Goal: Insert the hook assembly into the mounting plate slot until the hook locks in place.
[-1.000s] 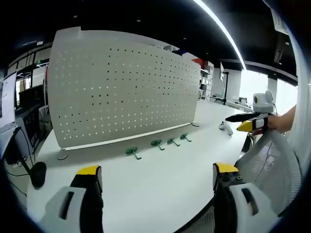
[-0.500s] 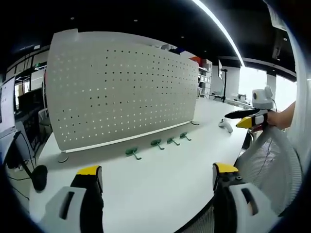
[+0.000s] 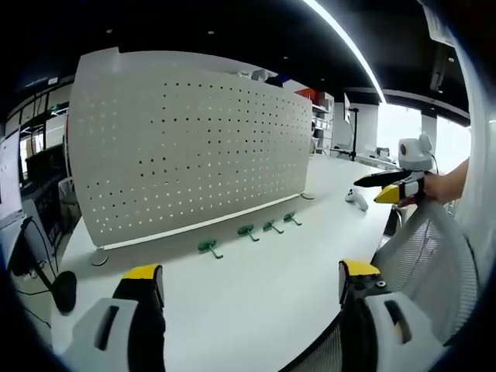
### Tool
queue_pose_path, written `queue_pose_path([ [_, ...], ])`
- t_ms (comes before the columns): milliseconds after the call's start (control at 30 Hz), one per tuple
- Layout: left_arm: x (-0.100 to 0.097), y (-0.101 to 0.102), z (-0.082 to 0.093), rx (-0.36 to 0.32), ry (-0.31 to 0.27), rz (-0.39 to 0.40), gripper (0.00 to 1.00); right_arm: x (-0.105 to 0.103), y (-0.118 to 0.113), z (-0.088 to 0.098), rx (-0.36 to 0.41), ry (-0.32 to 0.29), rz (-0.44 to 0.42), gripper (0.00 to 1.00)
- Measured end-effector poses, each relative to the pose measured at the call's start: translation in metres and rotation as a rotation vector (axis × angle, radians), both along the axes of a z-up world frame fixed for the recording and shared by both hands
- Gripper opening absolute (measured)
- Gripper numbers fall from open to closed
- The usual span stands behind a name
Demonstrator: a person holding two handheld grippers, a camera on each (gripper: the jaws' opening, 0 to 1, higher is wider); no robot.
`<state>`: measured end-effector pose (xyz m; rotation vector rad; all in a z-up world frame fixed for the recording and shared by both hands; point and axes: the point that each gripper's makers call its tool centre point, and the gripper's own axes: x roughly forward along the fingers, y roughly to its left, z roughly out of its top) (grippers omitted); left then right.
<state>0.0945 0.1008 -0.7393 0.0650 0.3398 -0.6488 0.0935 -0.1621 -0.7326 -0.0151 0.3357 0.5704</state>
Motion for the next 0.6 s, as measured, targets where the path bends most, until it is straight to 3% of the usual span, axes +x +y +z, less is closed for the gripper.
queue_pose_path([
  [200, 0.01, 0.002, 0.007, 0.002, -0.01, -0.006, 0.96, 0.005, 0.002, 0.006, -0.005, -0.006, 0.015, 0.81],
  [600, 0.029, 0.001, 0.005, 0.032, 0.006, -0.06, 0.94, 0.009, 0.007, 0.006, -0.019, 0.006, 0.046, 0.79],
])
